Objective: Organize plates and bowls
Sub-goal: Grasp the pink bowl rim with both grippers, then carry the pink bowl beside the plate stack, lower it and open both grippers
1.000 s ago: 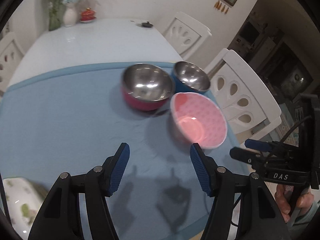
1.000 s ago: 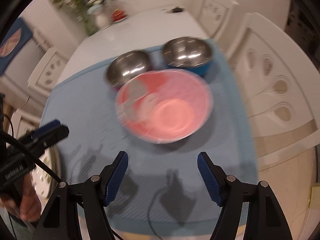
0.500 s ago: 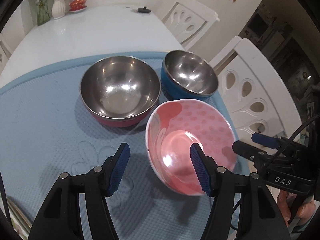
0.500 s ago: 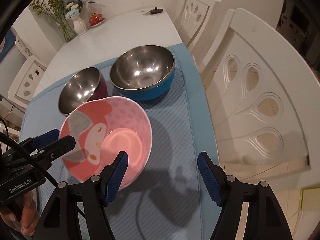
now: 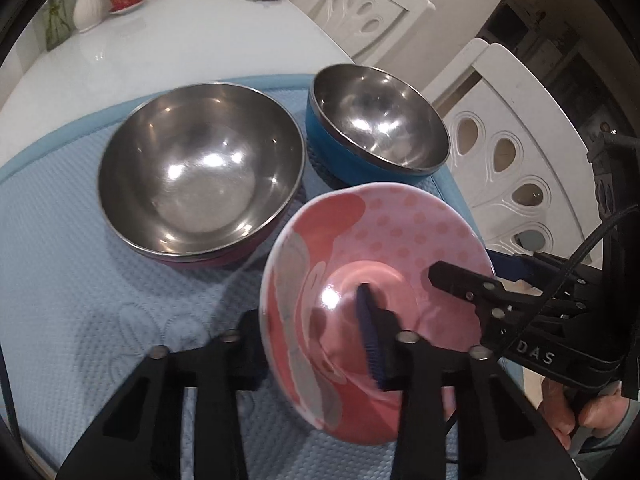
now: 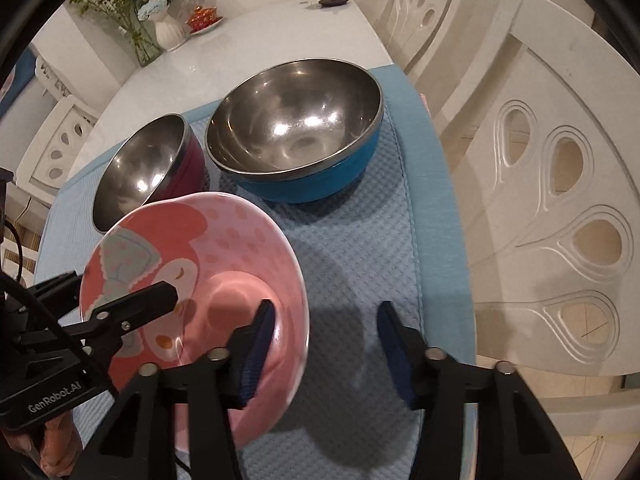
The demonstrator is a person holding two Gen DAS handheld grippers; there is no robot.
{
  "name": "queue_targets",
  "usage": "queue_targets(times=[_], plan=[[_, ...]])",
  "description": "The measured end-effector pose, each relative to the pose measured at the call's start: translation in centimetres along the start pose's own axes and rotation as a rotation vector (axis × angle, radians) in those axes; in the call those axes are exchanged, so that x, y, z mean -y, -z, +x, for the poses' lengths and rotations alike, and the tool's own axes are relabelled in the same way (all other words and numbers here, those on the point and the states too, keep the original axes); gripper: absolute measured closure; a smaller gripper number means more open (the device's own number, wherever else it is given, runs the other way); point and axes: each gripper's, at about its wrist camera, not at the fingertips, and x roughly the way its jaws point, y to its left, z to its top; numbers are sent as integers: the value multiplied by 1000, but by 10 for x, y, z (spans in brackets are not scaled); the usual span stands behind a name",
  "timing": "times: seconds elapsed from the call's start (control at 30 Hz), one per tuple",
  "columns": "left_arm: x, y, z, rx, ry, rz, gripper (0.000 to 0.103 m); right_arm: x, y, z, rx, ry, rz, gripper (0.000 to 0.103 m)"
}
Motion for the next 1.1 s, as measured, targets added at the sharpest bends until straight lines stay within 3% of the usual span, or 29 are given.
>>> queue_targets(times=[0.13, 0.27, 0.5, 0.8, 1.1], plan=[[-5, 2, -2, 19, 4, -3, 91, -1, 1, 6, -14, -2, 18, 75], [-7, 3, -5, 24, 26, -11, 92, -4, 4, 8, -26, -38, 15, 92], [-3, 10, -18, 48, 32, -17, 92, -10, 12, -5, -12, -32, -5, 92], [14, 30, -66, 126, 17, -16, 92, -15, 26, -43, -10, -52, 38, 91], [1, 65, -120, 203, -1, -90, 92, -61, 50, -88, 11, -81, -30, 91]])
